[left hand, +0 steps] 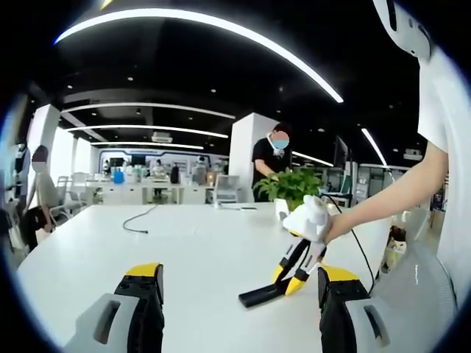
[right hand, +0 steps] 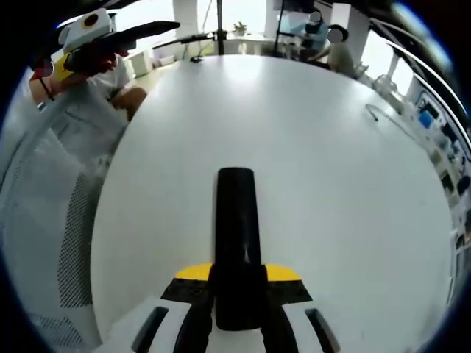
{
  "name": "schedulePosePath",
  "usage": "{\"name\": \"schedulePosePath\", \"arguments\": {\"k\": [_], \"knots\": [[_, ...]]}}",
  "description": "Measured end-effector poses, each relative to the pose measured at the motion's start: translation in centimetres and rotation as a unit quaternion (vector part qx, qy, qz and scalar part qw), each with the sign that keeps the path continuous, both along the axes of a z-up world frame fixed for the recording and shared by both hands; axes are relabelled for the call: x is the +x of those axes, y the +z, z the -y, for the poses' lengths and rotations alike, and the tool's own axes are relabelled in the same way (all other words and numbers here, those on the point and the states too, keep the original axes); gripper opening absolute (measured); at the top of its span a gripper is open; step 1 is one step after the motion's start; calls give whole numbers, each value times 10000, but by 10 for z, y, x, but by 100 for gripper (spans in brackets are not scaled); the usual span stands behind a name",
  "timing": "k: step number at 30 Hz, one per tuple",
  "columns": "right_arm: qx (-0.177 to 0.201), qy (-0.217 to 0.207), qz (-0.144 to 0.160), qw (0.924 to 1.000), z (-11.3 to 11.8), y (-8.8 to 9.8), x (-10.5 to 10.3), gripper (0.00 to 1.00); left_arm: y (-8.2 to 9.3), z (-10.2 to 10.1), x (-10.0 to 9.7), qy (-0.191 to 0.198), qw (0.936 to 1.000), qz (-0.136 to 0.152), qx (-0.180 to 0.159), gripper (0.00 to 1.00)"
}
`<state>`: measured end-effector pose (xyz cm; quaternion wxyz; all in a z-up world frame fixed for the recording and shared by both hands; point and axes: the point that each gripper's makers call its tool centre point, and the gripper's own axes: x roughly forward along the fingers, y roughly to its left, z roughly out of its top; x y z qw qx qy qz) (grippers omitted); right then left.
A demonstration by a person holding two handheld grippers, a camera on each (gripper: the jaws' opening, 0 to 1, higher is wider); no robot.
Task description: Press the specified remote control buttons in sequence, fully releasing each button before pressing the next.
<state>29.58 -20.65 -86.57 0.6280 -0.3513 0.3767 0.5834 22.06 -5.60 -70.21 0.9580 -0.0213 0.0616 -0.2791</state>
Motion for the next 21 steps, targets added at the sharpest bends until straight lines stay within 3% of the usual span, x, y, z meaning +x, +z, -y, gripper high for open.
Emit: {"name": "schedulePosePath", "arguments": {"k": [21], "knots": [[-132, -261, -78, 9995, 3, 0, 14, 21, 1, 1, 0, -14, 10000, 26, 10, 90]]}}
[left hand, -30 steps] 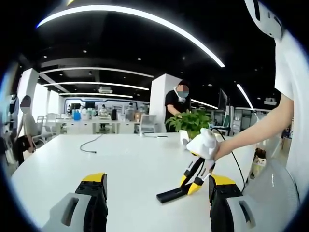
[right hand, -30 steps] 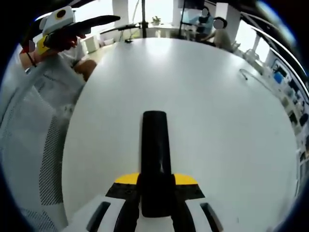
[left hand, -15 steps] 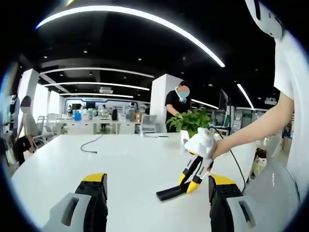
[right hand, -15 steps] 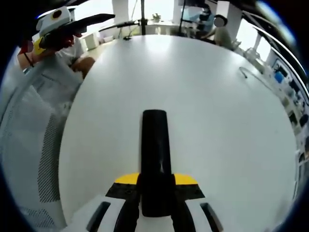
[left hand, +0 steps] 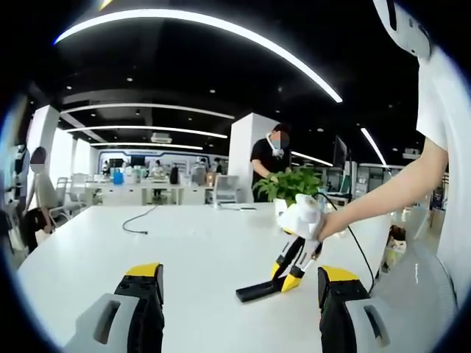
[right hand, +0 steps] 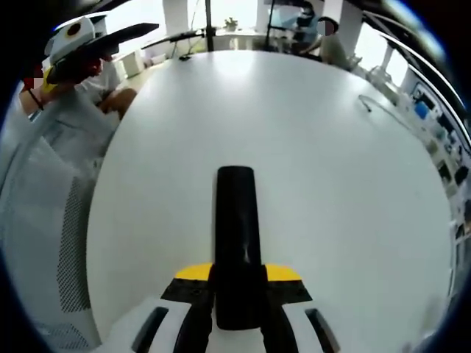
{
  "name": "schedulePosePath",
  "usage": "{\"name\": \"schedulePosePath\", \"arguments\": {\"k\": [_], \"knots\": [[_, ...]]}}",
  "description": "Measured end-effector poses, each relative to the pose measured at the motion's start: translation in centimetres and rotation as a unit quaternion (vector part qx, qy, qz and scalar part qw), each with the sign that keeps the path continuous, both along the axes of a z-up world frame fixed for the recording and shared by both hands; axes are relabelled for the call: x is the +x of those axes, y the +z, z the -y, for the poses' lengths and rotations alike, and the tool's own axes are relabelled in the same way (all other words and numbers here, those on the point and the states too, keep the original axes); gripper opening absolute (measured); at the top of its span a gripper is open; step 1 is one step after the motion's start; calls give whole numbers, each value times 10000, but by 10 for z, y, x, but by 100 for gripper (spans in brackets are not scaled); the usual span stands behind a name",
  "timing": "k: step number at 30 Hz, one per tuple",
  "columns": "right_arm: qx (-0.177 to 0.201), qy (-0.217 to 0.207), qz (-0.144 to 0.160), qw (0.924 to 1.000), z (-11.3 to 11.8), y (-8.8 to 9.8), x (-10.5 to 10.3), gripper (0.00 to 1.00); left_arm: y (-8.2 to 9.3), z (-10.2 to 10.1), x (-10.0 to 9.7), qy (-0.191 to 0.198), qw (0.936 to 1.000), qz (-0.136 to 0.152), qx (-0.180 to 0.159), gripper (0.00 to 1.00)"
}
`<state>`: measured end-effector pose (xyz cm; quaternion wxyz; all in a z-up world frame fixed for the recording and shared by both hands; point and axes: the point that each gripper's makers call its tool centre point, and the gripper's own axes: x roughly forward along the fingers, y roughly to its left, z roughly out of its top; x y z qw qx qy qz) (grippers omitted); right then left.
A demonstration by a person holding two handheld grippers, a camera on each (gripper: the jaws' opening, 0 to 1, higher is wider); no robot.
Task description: Press the specified remote control buttons in sequence, fully releasing each button before pressing the next.
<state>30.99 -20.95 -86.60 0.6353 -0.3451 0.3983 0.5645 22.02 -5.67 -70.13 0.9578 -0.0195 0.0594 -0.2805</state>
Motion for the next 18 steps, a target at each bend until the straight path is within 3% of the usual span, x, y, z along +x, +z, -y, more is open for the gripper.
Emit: {"name": "schedulePosePath", "arguments": {"k": [18], "knots": [[-39, 38, -55, 10000, 1, 0, 10, 21, 0, 0, 0, -21, 10000, -12, -28, 90]]}}
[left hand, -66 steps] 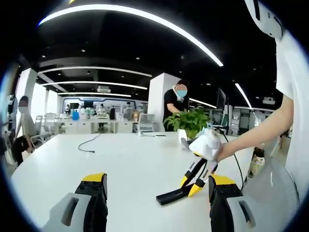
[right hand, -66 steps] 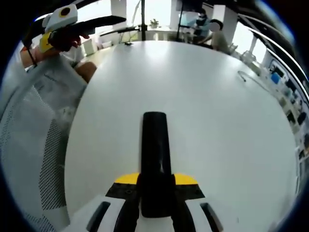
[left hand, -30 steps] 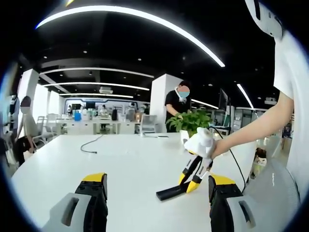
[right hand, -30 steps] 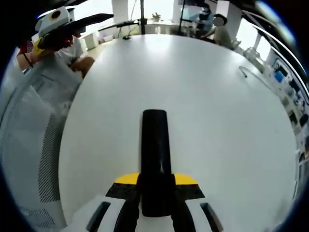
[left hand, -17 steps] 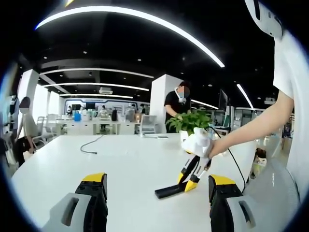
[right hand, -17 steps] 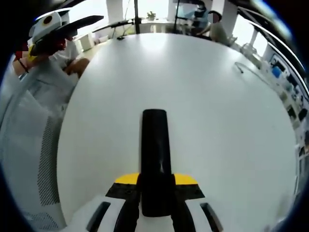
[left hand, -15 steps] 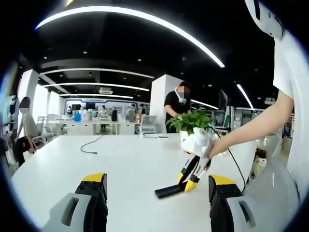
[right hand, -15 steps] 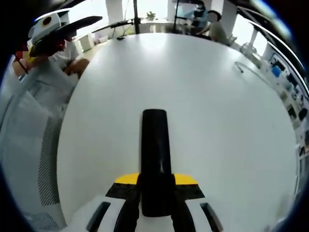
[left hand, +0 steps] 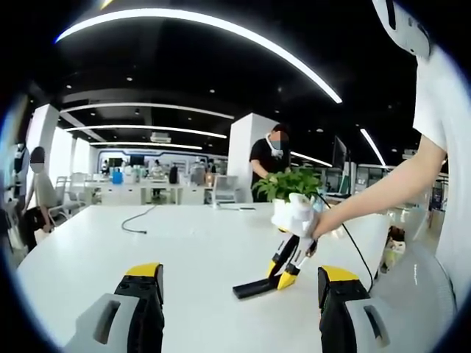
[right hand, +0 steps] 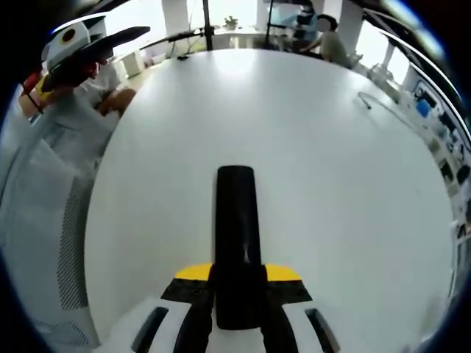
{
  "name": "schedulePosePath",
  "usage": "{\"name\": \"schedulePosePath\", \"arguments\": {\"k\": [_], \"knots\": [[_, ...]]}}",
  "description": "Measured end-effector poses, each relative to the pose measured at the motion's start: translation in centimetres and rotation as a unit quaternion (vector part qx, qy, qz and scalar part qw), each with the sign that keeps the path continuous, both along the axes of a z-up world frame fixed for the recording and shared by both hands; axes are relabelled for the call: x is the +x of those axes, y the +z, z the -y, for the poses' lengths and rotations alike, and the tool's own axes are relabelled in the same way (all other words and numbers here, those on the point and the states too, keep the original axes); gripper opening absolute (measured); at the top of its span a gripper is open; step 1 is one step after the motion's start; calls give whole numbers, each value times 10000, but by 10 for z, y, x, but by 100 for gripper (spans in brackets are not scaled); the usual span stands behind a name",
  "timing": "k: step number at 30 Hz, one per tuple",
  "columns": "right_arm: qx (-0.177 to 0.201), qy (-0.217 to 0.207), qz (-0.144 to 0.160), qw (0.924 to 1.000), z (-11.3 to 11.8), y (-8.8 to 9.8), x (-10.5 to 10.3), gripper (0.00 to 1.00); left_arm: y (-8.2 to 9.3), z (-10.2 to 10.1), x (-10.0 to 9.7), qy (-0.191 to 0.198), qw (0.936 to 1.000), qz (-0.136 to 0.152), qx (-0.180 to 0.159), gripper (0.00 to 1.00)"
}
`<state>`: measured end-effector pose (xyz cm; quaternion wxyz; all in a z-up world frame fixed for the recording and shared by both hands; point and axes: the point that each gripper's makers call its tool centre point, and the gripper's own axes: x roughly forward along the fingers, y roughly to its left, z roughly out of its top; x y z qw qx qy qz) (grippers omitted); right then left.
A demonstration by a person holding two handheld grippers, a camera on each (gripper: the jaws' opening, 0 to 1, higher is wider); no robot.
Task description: Press the specified remote control buttons in sequence, fully releasing each button before pressing the next.
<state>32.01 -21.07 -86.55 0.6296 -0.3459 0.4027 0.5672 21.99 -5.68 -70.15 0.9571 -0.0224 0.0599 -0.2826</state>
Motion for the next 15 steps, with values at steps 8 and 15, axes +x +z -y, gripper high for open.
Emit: {"name": "schedulePosePath", "arguments": {"k": [8, 15], "knots": [[-113, 86, -4, 9999, 1, -1, 5, 21, 2, 3, -1, -86, 9999, 20, -87, 90], [-241, 180, 2, 9995, 1, -1, 9, 21, 2, 3, -2, -126, 9998, 21, -138, 90]]}}
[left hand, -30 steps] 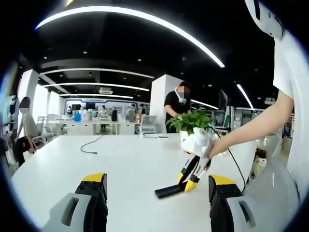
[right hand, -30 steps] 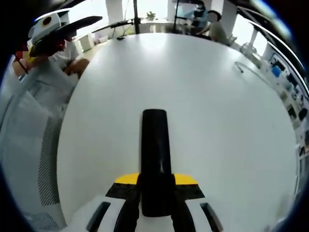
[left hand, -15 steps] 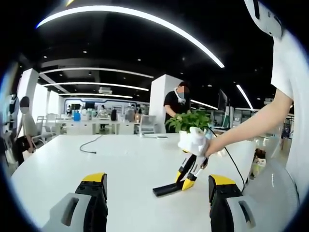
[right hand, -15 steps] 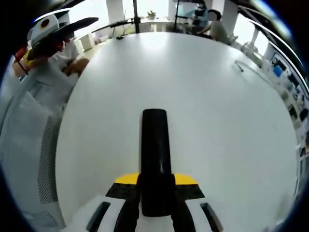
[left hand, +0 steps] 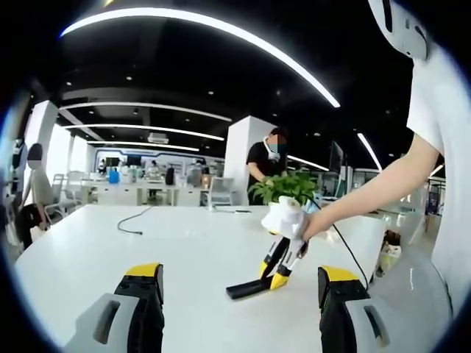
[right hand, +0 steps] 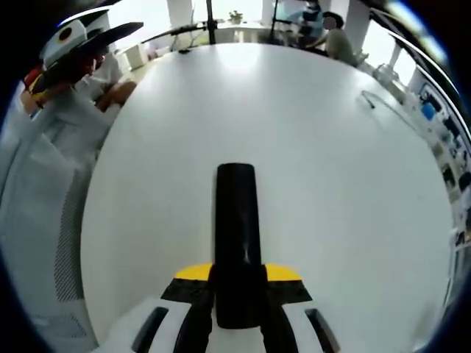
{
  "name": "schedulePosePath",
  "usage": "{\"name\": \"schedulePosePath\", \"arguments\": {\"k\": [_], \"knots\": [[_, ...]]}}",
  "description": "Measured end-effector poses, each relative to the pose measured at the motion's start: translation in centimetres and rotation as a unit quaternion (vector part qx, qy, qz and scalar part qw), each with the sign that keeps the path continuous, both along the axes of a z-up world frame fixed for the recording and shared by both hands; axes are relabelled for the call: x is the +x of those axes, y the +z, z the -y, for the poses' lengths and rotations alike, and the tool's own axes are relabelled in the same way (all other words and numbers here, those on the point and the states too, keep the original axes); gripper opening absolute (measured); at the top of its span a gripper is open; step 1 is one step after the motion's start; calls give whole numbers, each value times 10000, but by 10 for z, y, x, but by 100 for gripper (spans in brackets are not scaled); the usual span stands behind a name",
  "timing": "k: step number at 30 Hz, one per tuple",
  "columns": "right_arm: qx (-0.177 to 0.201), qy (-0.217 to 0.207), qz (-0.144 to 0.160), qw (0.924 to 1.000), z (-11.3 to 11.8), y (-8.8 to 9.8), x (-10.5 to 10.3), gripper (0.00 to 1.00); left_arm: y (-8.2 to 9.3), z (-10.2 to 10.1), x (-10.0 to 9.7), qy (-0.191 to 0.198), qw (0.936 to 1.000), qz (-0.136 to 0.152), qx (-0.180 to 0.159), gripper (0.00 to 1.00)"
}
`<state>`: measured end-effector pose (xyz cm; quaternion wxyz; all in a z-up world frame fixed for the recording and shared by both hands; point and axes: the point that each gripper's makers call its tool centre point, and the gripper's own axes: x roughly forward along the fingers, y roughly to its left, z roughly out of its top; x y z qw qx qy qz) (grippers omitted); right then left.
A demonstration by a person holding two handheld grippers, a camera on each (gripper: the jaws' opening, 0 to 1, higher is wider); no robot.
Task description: Press the specified remote control buttons in sequence, fully releasing each button before pressing the next.
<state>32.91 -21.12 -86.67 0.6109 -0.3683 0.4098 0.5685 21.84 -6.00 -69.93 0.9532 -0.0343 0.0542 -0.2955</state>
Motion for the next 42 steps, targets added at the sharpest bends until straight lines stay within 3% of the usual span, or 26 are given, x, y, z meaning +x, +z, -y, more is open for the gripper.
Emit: {"name": "schedulePosePath", "arguments": {"k": [42], "knots": [[-132, 141, 64, 9998, -1, 0, 37, 21, 0, -1, 1, 42, 10000, -37, -2, 90]]}}
